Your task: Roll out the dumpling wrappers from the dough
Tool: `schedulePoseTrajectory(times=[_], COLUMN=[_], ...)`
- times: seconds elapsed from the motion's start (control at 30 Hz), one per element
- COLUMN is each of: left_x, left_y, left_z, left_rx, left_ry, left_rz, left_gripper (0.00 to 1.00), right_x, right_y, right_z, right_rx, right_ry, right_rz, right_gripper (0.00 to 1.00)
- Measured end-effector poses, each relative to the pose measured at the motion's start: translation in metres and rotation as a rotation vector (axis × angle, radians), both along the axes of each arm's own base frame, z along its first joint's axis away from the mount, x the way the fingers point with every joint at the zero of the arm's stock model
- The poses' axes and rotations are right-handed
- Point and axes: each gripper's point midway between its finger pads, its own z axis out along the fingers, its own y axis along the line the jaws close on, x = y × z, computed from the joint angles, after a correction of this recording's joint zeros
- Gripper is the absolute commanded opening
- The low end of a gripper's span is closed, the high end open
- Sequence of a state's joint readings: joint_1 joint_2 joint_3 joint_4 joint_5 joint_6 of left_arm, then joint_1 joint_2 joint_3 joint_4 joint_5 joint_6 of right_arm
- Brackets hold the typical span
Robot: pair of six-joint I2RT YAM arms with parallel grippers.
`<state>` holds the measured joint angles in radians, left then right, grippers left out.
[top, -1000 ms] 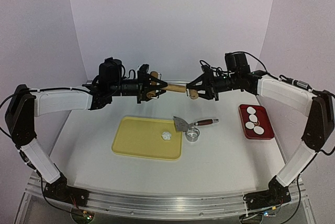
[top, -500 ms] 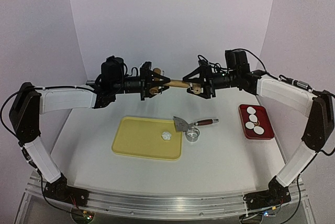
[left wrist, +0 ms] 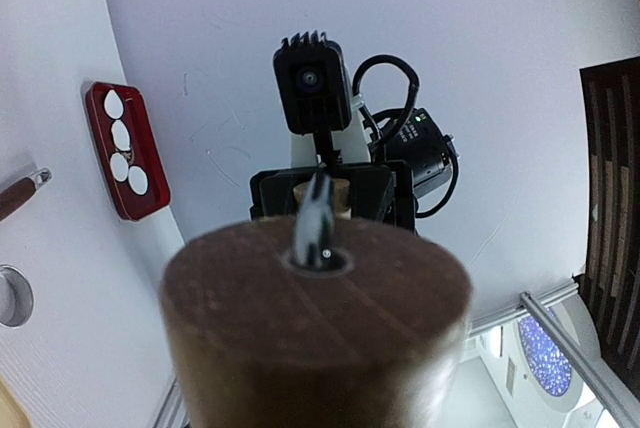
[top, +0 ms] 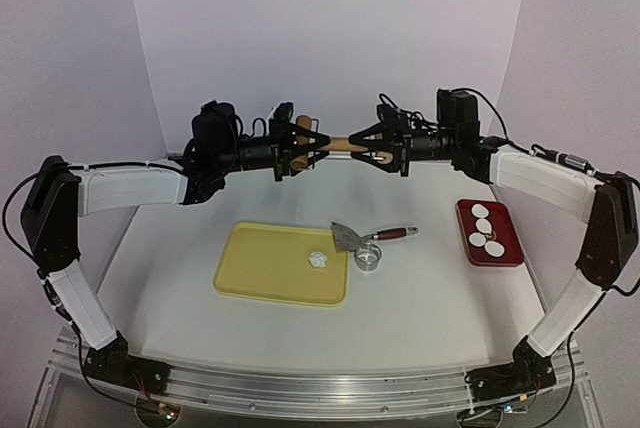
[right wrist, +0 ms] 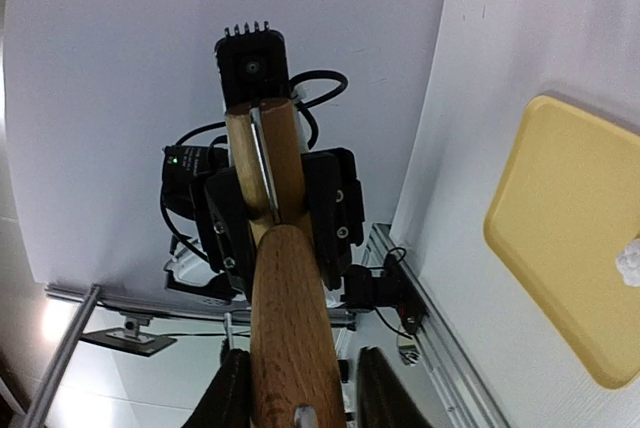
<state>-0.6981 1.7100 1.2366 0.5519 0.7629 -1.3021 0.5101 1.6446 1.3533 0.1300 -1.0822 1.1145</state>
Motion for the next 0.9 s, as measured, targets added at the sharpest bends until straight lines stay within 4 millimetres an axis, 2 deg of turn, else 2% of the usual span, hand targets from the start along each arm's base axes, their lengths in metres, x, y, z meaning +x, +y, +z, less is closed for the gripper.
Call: schedulePoseTrajectory(times=[0.13, 0.2, 0.3, 0.4, 0.47, 0.57, 0.63, 0.7, 0.77, 0.9], left_x=[0.001, 0.004, 0.005, 0.0, -0.005, -0.009, -0.011, -0.013, -0.016, -0.03], left_y=[0.0, 0.0, 0.004, 0.023, 0.043, 0.087, 0.118, 0.145, 0.166, 0.192], left_z=[-0.002, -0.019, -0.058, -0.097, -0.109, -0.108, -0.103, -0.108, -0.127, -0.188], left_rx=[0.02, 0.089, 0.244, 0.424, 0.519, 0.606, 0.65, 0.709, 0.798, 1.012], left_ry=[-0.02, 0.013, 0.088, 0.17, 0.202, 0.22, 0.221, 0.236, 0.264, 0.345], left_rz=[0.005, 0.026, 0.068, 0.126, 0.166, 0.246, 0.306, 0.356, 0.384, 0.353], left_gripper=[0.57, 0.76, 0.88, 0.93, 0.96, 0.96, 0.92, 0.89, 0.87, 0.84], right_x=[0.001, 0.002, 0.001, -0.006, -0.013, -0.029, -0.039, -0.047, -0.053, -0.058], right_y=[0.0, -0.001, -0.003, -0.014, -0.024, -0.04, -0.048, -0.055, -0.059, -0.061], right_z=[0.0, -0.006, -0.029, -0.057, -0.07, -0.088, -0.102, -0.117, -0.129, -0.138], right_rx=[0.01, -0.009, -0.086, -0.202, -0.27, -0.353, -0.4, -0.44, -0.474, -0.506], right_ry=[-0.015, -0.022, -0.014, 0.004, 0.012, 0.034, 0.064, 0.106, 0.149, 0.197], right_rz=[-0.003, -0.025, -0.072, -0.115, -0.134, -0.154, -0.162, -0.165, -0.167, -0.171], right_gripper=[0.0, 0.0, 0.0, 0.0, 0.0, 0.0, 0.0, 0.0, 0.0, 0.0])
